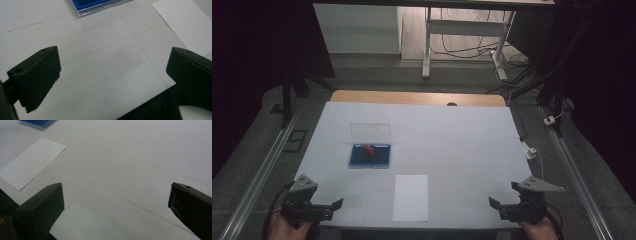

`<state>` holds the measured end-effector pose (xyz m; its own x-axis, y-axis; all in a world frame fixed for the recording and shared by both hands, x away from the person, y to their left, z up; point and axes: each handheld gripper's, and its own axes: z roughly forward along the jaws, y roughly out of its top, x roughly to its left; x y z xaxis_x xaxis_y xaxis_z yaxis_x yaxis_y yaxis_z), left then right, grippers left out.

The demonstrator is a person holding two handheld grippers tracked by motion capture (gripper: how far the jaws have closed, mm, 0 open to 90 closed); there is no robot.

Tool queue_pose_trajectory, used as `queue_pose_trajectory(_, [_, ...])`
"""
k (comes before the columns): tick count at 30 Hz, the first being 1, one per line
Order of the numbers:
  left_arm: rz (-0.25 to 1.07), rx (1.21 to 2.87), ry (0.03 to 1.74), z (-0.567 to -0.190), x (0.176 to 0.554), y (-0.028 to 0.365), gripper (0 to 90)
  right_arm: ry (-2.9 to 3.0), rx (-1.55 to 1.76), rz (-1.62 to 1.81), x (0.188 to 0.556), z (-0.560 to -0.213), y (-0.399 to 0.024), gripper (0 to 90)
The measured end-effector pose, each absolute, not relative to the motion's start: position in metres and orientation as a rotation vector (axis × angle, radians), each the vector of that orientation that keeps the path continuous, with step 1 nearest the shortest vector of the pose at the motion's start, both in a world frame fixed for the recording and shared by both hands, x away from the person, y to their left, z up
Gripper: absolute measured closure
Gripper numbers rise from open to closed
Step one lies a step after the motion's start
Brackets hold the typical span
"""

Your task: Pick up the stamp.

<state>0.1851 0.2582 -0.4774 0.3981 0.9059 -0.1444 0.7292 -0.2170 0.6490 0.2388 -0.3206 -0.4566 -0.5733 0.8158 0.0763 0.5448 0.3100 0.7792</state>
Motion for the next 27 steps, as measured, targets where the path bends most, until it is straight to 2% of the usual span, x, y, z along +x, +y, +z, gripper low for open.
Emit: queue_pose_trajectory(27, [0.376,1.969,1.3,-0.474,0.2,0.248,0.0,2.284,1.222,1.141,0.241,-0.457,-0.32,0.4])
